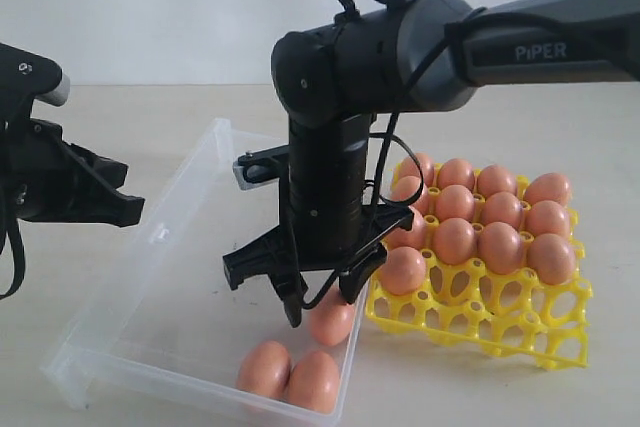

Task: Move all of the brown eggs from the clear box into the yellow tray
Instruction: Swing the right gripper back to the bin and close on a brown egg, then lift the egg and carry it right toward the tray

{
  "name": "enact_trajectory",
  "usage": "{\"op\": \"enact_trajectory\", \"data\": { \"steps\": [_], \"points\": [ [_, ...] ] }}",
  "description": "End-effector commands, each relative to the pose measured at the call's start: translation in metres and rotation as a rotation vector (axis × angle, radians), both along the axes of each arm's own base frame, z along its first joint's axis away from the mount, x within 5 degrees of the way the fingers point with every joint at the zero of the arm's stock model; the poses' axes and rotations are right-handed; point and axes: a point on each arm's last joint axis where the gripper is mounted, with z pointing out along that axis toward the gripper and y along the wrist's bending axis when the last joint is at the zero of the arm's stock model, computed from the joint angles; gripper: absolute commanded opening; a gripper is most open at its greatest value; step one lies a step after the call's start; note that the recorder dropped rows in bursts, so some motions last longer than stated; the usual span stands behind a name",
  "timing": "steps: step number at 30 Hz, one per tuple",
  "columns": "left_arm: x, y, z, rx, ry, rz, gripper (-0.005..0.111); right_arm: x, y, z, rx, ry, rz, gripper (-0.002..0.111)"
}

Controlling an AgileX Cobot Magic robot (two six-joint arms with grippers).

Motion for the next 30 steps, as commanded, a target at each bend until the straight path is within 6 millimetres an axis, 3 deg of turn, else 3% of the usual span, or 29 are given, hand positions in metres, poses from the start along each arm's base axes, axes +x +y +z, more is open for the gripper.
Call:
{"op": "enact_trajectory", "data": {
  "steps": [1, 19, 22, 25, 30],
  "points": [
    [-0.001, 0.001, 0.001, -0.011, -0.001, 0.011, 0.004, 0.0, 0.001, -0.002, -0.006, 0.013, -0.001, 0.054],
    [-0.001, 0.0, 0.002, -0.02, -0.017, 0.006, 0.004, 0.0, 0.003, -0.027, -0.03, 0.062, 0.07, 0.052],
    [-0.001, 0.0, 0.002, -0.02, -0.017, 0.006, 0.004, 0.001, 0.003, -0.027, -0.03, 0.059, 0.073, 0.035],
    [0.0, 0.0, 0.002, -0.021, -0.019, 0.006, 0.004, 0.001, 0.003, -0.027, -0.019, 0.055, 0.16, 0.004],
    [0.0, 0.0, 0.002, -0.021, -0.019, 0.006, 0.004, 0.01, 0.007, -0.021, 0.026, -0.069, 0.244, 0.0]
  ]
}}
